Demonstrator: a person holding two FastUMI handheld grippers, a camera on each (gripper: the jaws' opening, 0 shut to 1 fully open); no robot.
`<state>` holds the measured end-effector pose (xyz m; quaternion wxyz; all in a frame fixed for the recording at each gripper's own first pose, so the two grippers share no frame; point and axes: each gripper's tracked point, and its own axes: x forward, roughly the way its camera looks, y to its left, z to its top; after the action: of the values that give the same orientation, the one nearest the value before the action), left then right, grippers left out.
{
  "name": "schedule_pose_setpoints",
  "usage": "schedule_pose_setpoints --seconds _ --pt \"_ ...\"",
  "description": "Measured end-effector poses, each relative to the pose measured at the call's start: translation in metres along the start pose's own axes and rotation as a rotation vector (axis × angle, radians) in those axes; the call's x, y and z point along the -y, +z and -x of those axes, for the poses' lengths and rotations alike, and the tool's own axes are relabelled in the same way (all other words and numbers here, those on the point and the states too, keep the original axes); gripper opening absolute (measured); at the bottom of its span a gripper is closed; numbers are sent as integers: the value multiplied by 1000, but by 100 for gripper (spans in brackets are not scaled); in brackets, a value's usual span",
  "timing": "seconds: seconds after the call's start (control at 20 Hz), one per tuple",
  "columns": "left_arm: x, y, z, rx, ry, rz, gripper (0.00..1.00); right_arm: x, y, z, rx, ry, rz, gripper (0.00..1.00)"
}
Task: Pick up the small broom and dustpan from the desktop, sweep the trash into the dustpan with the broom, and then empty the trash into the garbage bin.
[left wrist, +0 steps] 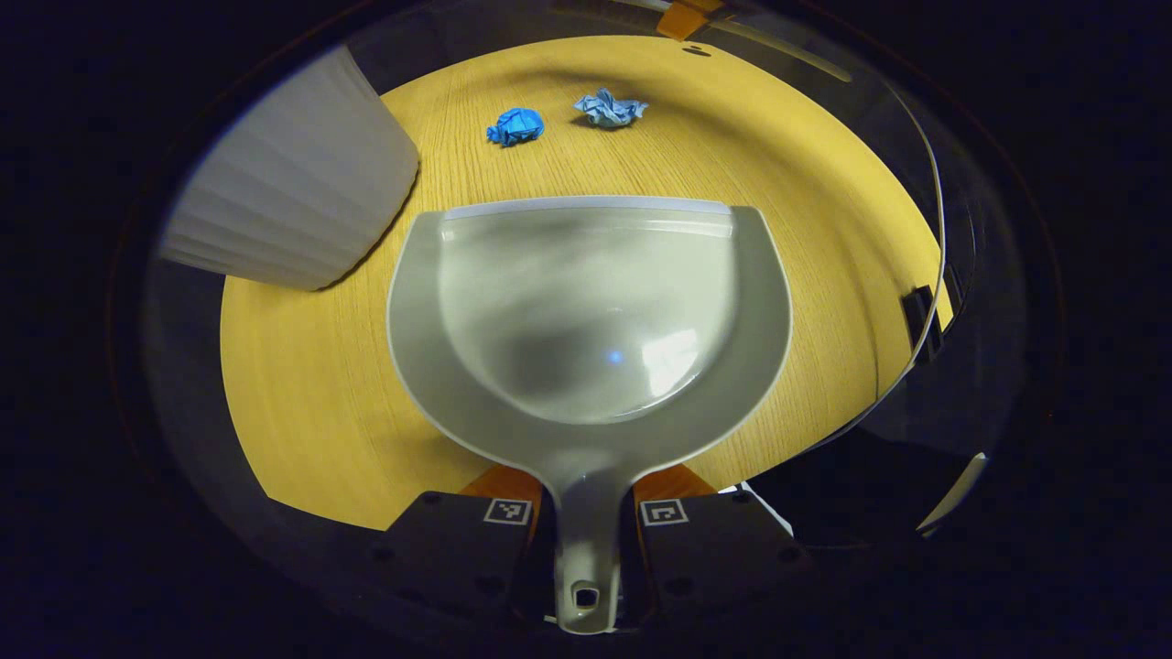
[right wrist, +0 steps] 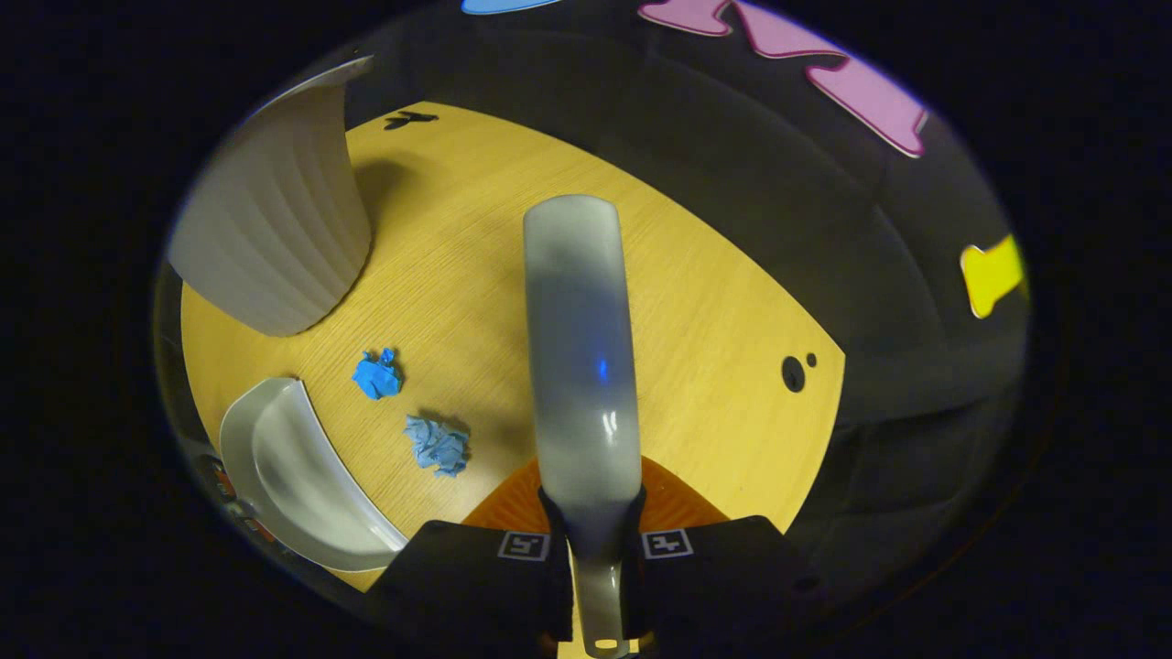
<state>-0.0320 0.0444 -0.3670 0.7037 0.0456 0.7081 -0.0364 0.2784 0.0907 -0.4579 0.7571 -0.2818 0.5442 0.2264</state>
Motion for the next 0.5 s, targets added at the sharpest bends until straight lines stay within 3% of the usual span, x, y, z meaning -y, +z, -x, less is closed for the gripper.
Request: schedule_pose_setpoints --seconds 0.15,0.3,0.5 --pt "-3 -2 -6 -32 19 -11 27 -20 1 -33 -55 1 196 22" --pt "-3 0 -6 -27 14 -3 27 -38 2 -57 -91 -18 316 22" --pt "-3 0 -5 -23 8 5 27 -60 -6 -66 -115 -13 507 22"
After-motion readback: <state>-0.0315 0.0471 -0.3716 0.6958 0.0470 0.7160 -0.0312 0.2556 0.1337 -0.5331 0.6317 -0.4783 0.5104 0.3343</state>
